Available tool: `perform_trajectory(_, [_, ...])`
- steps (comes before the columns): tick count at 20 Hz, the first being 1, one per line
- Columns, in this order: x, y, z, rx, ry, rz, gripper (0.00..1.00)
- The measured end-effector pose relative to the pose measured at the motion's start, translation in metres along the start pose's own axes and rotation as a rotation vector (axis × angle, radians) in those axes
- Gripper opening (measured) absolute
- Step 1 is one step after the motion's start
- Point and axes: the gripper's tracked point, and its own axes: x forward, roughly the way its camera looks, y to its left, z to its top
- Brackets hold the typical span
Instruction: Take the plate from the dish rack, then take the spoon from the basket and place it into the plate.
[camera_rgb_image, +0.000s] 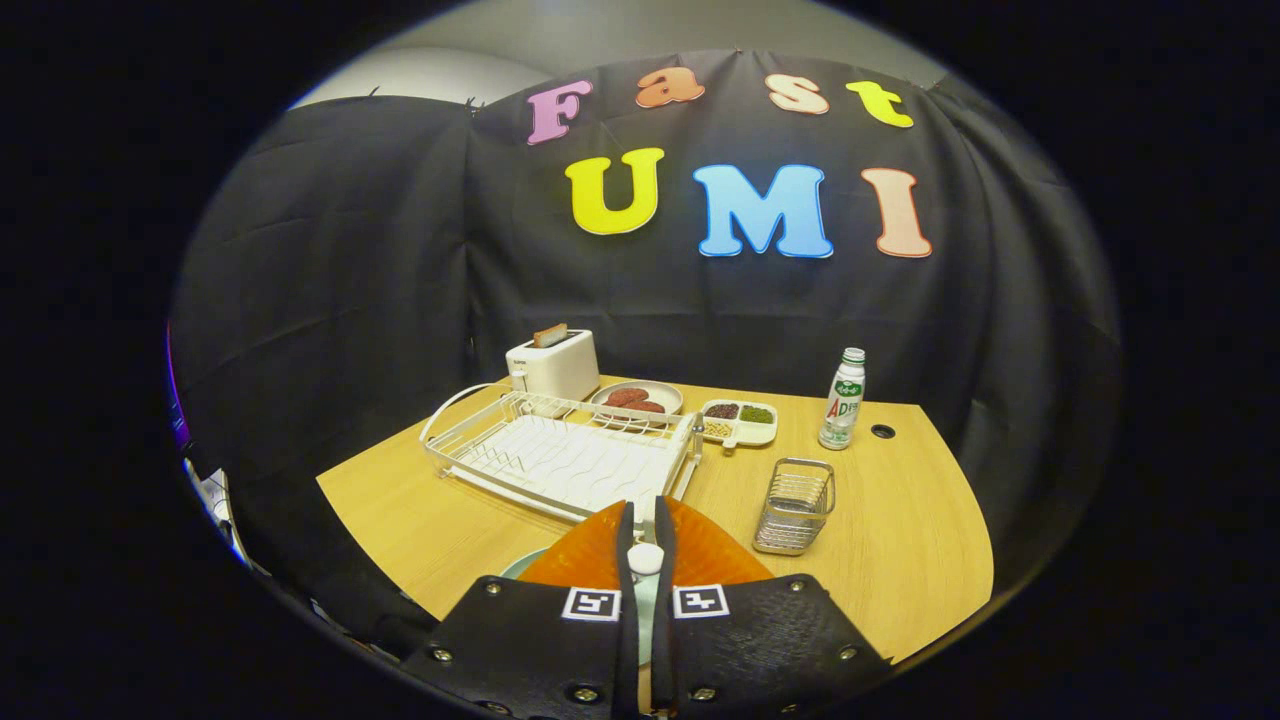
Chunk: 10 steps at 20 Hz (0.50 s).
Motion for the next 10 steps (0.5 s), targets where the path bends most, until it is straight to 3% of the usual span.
perform_trajectory(10, [0.047, 0.049, -0.032, -0.033, 0.082, 0.121, 0.05])
